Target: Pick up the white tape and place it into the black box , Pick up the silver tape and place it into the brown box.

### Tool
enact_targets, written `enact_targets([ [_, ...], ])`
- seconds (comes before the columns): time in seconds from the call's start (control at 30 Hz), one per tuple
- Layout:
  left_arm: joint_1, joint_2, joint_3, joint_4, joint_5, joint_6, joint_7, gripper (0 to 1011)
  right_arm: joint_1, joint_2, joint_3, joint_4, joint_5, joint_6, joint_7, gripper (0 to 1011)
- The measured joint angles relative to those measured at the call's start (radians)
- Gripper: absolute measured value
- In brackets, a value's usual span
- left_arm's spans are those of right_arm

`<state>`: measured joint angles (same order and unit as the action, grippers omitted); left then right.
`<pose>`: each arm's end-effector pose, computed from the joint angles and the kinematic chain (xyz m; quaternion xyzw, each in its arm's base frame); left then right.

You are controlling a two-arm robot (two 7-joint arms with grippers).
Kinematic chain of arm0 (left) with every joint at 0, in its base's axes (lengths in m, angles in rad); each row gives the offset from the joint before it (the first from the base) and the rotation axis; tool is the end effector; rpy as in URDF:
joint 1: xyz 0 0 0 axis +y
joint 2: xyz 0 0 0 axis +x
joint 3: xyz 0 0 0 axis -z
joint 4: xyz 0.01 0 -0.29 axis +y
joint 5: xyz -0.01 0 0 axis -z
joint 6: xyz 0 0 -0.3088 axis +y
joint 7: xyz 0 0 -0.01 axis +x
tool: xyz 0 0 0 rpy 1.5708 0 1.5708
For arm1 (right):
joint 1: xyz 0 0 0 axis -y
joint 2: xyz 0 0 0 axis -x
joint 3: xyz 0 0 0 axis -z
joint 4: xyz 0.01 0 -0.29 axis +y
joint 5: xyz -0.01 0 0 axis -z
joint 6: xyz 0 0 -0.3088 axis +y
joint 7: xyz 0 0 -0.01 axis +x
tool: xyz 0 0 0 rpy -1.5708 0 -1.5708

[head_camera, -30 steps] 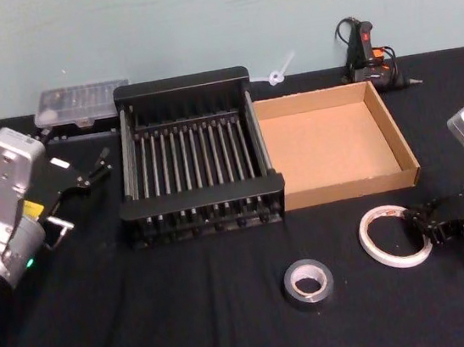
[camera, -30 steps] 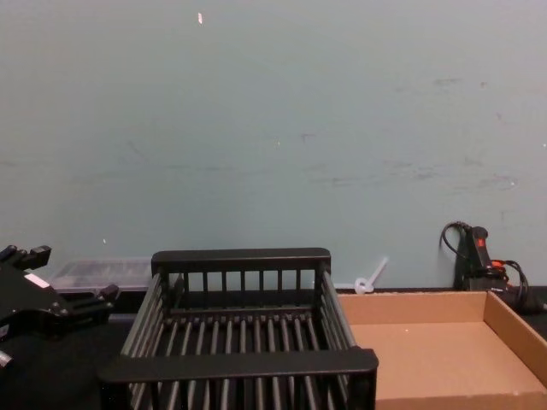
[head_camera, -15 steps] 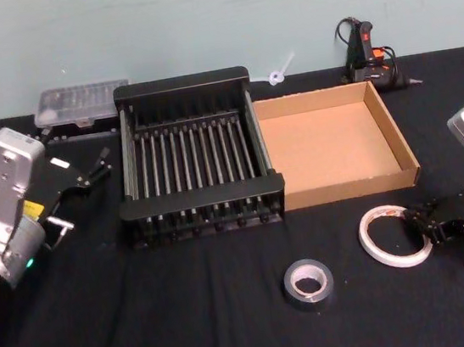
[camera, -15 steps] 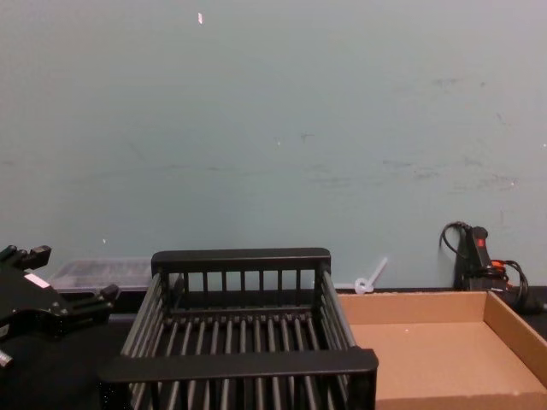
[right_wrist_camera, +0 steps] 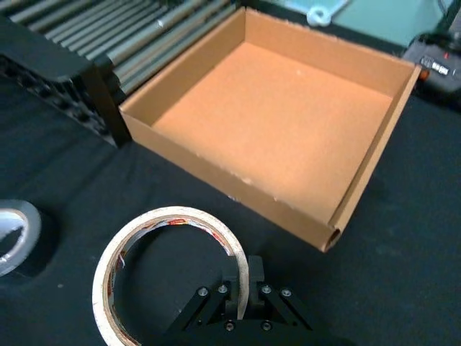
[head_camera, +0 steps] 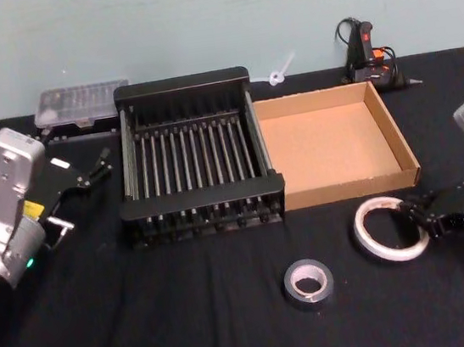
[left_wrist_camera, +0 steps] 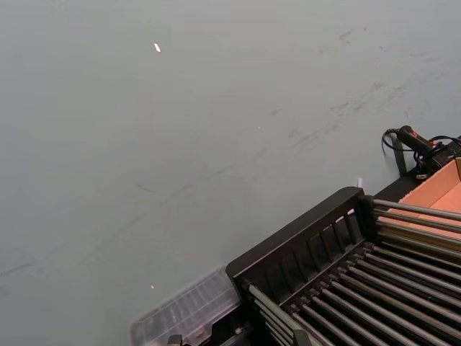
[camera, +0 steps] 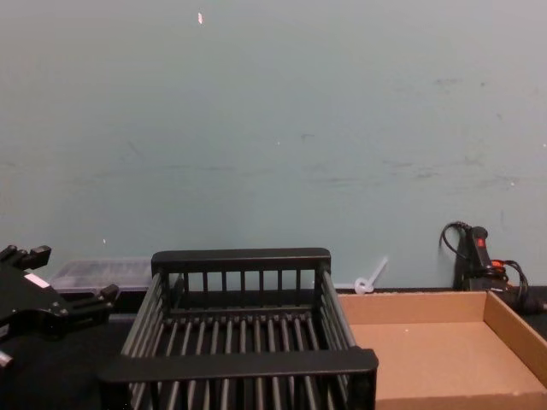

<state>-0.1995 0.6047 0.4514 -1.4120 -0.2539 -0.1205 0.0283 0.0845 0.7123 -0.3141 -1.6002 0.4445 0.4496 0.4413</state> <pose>0.3581 0.0827 -0.3023 0.1415 -0.1325 0.5799 0.7913 0.3348 -0.1145 -0.2630 -0.2702 0.1246 -0.4239 0.8554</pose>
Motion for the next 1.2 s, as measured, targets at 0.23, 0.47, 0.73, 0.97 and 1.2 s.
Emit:
enact_targets([
  [0.23, 0.0, 0.0, 0.0, 0.0, 0.0, 0.0, 0.0, 1001, -0.005, 0.01, 0.019, -0.038, 0.024, -0.03, 0.002, 96],
  [0.47, 0.0, 0.0, 0.0, 0.0, 0.0, 0.0, 0.0, 1001, 0.029, -0.009, 0.024, -0.047, 0.034, -0.062, -0.014, 96],
  [0.73, 0.0, 0.0, 0.0, 0.0, 0.0, 0.0, 0.0, 1001, 0.115, -0.055, -0.016, -0.011, 0.007, -0.09, -0.021, 96],
  [0.97, 0.0, 0.0, 0.0, 0.0, 0.0, 0.0, 0.0, 1001, 0.215, -0.11, -0.069, 0.055, -0.032, -0.11, -0.002, 96],
  [1.2, 0.0, 0.0, 0.0, 0.0, 0.0, 0.0, 0.0, 1001, 0.309, -0.168, -0.123, 0.131, -0.059, -0.123, 0.033, 96],
])
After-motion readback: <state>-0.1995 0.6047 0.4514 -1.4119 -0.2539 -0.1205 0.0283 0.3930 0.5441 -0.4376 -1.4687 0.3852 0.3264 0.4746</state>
